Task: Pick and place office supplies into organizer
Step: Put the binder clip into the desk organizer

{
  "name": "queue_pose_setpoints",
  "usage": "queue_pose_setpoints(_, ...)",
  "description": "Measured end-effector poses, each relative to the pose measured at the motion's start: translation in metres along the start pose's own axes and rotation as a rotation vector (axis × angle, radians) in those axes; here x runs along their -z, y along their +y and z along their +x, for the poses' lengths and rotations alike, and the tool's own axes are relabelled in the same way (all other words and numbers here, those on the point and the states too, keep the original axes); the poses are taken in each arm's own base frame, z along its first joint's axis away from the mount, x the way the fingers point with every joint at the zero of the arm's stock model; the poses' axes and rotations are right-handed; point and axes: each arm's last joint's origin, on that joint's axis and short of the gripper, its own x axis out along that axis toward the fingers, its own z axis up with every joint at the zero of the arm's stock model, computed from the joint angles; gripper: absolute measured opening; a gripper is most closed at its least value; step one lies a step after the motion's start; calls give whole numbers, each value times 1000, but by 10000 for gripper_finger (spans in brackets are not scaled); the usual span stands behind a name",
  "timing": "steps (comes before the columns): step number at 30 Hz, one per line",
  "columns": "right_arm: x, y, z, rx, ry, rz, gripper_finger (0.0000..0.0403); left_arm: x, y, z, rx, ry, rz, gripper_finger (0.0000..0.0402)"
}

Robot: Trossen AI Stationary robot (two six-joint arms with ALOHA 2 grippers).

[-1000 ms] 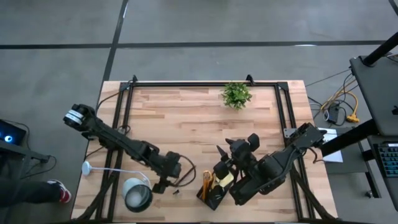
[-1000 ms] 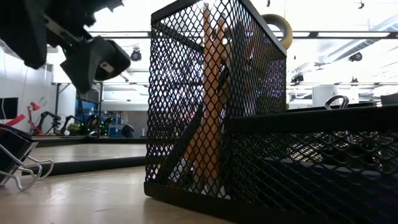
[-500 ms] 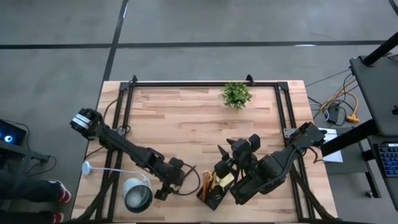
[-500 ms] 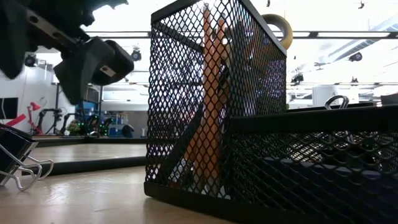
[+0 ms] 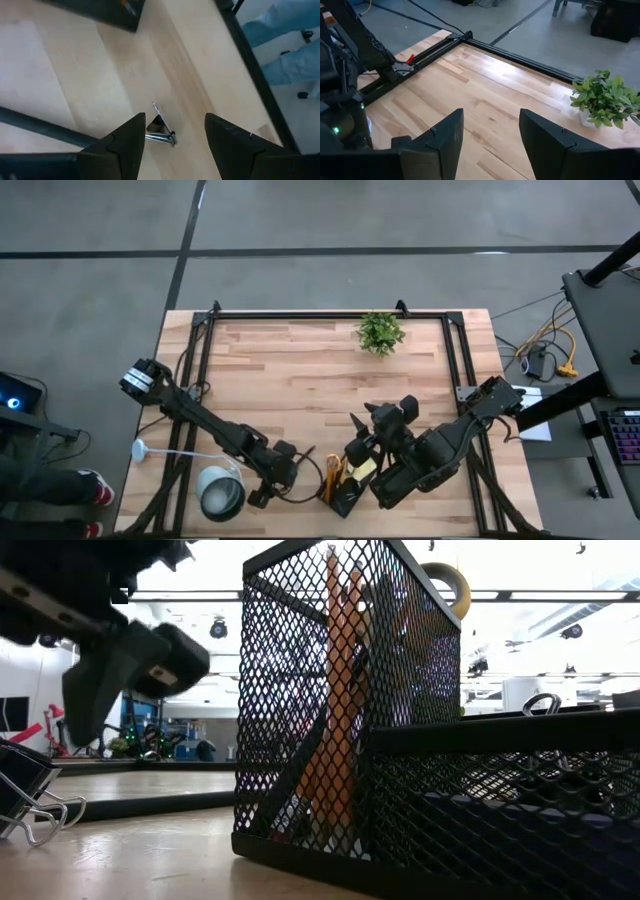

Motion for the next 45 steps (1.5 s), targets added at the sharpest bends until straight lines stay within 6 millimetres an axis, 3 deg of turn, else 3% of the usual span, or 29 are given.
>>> queue_pose_setpoints(6,0,0,0,0,0,3,177,3,2,9,16,32,-22,189)
queue_pose_setpoints(27,0,1,0,-6,0,16,171,2,5,9,-59,2,-6,189)
queue_pose_setpoints(36,1,1,0,-6,-1,9,171,7,8,27,-10,52,-66,189)
queue_pose_setpoints(45,1,1,0,-5,-2,3,171,8,10,28,-10,45,-57,189)
